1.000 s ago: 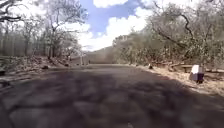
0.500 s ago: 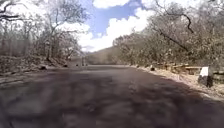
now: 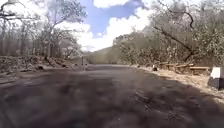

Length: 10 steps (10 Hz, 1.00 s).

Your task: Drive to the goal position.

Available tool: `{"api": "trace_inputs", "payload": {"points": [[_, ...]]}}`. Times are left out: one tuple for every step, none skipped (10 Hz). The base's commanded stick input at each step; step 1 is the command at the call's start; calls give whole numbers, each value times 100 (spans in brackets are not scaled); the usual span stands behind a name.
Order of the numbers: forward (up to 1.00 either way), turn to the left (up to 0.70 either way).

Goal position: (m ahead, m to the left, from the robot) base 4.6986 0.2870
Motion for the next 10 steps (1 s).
{"api": "trace_inputs", "payload": {"points": [[70,0],[70,0],[70,0],[70,0],[70,0],[70,0],[70,0],[70,0],[70,0],[70,0]]}}
